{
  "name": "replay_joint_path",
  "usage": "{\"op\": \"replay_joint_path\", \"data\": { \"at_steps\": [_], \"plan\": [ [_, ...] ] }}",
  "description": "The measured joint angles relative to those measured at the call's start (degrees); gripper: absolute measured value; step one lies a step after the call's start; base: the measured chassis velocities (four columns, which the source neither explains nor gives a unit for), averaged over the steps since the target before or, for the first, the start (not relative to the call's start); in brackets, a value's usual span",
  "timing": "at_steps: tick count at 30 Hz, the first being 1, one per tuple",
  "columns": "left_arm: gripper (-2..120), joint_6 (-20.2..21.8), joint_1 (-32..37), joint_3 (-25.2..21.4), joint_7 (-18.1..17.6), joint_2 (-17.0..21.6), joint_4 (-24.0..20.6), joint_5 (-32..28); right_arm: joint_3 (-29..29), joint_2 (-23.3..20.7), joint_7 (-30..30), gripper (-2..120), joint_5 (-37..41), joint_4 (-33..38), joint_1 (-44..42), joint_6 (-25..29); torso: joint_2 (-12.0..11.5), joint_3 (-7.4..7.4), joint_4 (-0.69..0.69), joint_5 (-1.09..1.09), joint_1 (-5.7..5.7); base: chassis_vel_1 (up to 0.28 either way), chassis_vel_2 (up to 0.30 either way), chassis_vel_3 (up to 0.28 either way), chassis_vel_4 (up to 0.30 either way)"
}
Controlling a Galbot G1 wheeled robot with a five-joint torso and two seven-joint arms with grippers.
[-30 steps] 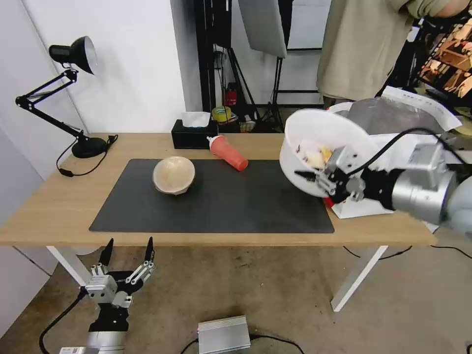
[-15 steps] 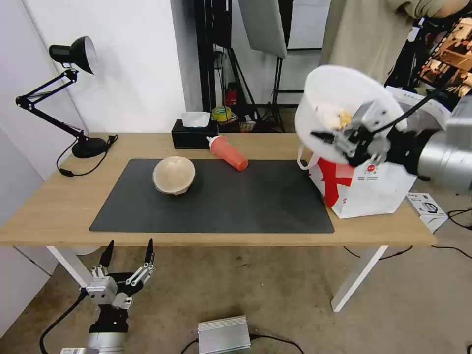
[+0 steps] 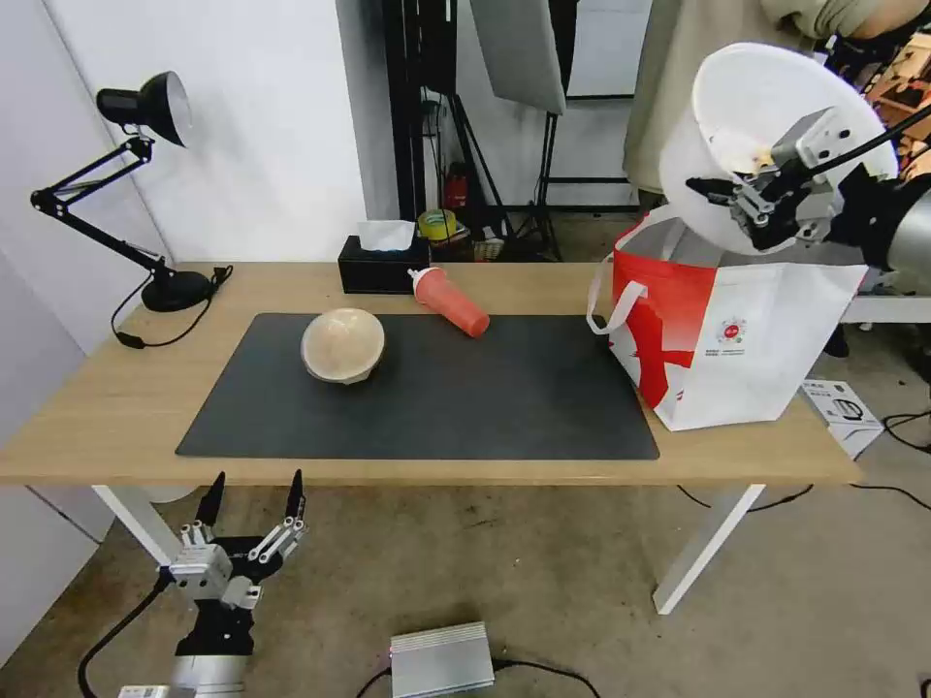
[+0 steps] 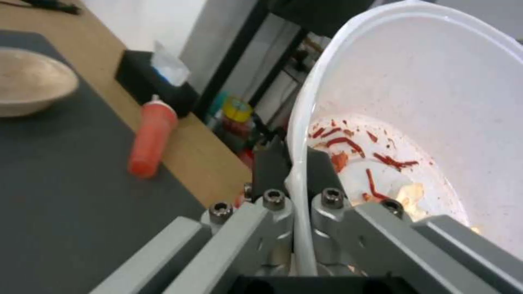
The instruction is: Pick up the trash from the table and place it into the takeout bag.
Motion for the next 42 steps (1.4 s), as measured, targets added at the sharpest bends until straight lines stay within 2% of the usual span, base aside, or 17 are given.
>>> {"op": "replay_joint_path", "data": {
  "at_steps": [10,22,30,42],
  "plan": [
    [100,0.0,-0.43,0.25,0.15,0.09,0.28,-0.02,-0.27,1.7,-0.12,0,-5.18,-4.22,-1.07,1.14,0.0,0.0,0.0,0.0,0.0,0.0,0.0,0.0,0.0],
    [100,0.1,-1.11,0.67,1.16,-0.01,1.38,0.46,-3.13,5.81,0.23,0,-9.86,-9.08,0.05,2.04,0.0,0.0,0.0,-0.01,0.0,0.0,0.0,0.0,0.0],
    [100,0.13,-1.32,0.66,1.32,0.0,2.27,0.55,-5.31,9.76,0.33,0,-12.94,-12.51,0.85,2.79,0.01,0.0,0.0,0.0,0.0,0.0,0.0,0.0,0.0],
    [100,0.15,-2.24,0.54,1.53,-0.05,4.35,0.59,-12.78,16.89,0.01,0,-16.96,-20.43,8.74,3.81,0.01,0.0,0.0,-0.02,0.0,0.0,0.0,0.0,0.0]
  ]
}}
